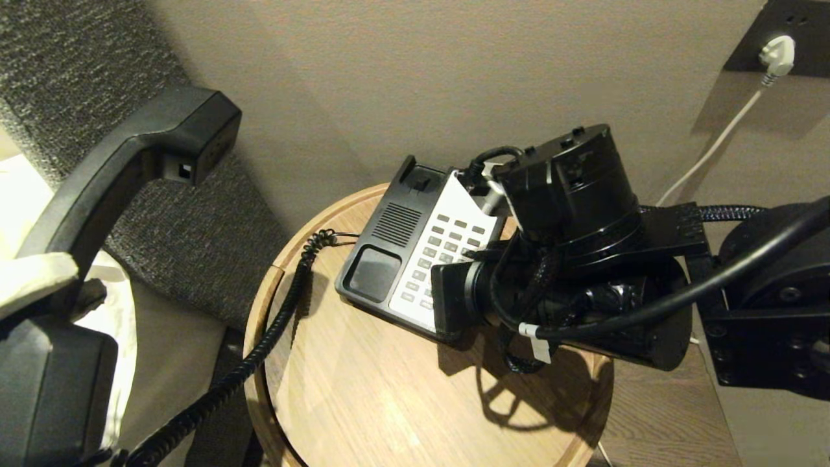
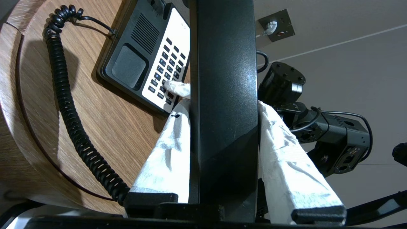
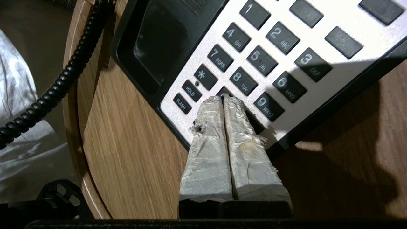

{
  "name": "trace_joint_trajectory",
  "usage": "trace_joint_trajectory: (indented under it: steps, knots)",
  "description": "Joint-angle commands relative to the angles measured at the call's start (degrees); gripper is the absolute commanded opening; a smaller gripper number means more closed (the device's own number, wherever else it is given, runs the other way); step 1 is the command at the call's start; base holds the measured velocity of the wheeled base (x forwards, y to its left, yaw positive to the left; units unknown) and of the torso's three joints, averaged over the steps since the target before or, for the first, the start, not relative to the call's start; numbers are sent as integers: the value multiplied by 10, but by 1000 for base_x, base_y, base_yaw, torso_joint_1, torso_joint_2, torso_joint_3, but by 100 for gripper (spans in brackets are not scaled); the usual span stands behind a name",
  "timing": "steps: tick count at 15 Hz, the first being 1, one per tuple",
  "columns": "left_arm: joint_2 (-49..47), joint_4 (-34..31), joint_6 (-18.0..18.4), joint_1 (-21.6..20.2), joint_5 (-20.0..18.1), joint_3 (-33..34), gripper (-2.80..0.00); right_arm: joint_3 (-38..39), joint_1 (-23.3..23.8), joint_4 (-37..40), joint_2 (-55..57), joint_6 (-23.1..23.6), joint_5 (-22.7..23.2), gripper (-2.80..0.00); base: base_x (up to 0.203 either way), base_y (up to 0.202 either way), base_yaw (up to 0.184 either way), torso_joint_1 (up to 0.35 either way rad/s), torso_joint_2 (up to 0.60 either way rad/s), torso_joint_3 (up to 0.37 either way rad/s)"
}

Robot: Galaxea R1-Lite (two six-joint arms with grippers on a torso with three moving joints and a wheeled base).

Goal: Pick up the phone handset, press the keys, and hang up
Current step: Dial the number

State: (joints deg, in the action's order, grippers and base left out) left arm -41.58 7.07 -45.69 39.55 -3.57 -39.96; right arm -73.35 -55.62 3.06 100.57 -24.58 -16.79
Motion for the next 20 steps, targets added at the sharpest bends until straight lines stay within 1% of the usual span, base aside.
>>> trace_joint_trajectory:
  steps: [1,10,12,15,20]
  knots:
    - [0,0,-3,0,0,0,-280,1,-5,1,2,-1,-2,-280,0,0,0,0,0,0]
    - [2,0,-3,0,0,7,-280,1,-5,4,-23,-1,-3,-280,0,0,0,0,0,0]
    - [2,0,-3,0,0,9,-280,8,-5,12,-36,-2,-2,-280,0,0,0,0,0,0]
    - [2,0,-3,0,-2,10,-280,43,-8,11,-53,-3,-1,-280,0,0,0,0,0,0]
    - [4,0,-4,0,-8,10,-280,46,-10,11,-50,-9,-2,-280,0,0,0,0,0,0]
